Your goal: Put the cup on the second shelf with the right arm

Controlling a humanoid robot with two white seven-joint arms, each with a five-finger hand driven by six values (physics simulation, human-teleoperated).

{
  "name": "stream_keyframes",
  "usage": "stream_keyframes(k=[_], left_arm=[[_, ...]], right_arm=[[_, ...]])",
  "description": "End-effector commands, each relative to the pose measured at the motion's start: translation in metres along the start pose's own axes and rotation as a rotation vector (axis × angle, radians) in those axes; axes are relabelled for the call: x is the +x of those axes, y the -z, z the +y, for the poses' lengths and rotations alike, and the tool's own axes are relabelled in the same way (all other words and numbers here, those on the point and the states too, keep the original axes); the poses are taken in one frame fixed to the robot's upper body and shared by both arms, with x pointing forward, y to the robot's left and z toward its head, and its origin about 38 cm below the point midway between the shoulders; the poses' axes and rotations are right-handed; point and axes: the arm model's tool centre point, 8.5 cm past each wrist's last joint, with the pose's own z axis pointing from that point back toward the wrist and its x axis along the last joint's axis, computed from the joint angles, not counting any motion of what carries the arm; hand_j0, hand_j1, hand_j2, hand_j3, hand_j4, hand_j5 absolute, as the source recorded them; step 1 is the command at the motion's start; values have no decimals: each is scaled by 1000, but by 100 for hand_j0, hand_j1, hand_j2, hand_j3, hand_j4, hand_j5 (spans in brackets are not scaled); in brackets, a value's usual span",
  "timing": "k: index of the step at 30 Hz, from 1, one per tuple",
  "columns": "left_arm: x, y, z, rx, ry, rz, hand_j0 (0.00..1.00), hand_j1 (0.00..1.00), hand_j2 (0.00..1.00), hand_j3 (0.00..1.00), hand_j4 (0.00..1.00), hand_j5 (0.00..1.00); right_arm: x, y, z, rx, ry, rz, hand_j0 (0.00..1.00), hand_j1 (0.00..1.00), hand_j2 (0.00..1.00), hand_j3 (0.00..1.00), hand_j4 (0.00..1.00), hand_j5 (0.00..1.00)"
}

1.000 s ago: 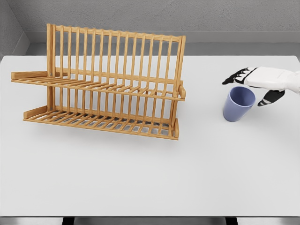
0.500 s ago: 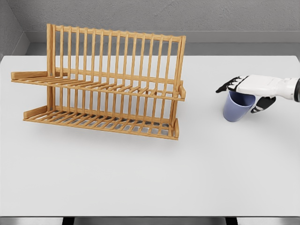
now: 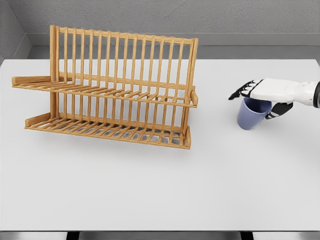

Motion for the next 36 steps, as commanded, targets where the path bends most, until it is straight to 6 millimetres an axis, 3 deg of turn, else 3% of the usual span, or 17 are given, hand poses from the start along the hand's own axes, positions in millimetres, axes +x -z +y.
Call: stream_keyframes(k=[1,6,9,19,21,29,36], left_arm=[[0,0,0,-1,0,0,100,100,100,100,100,100],[0,0,0,0,0,0,100,100,100,100,100,100],[0,0,0,0,0,0,100,100,100,100,100,100],[0,0,0,0,0,0,100,100,100,100,100,100],[0,0,0,0,0,0,100,100,100,100,100,100],[0,0,0,0,0,0,100,100,100,100,100,100],[0,0,0,0,0,0,100,100,100,100,100,100]], right_arm=[[0,-1,0,-4,6,0,78,78,78,78,78,78],[1,2,5,12,8,-6,79,79,79,79,79,79],[1,2,4,10,8,-6,68,68,68,68,68,68],[2,-2,-5,-11,-2,-6,68,68,68,68,68,68],[6,-14,-17,-42,-35,-4,67,67,67,67,67,67],[3,-28,-38,-106,-57,20,67,67,67,67,67,67],[21,-48,-66,-161,-146,10,67,67,67,67,67,67]])
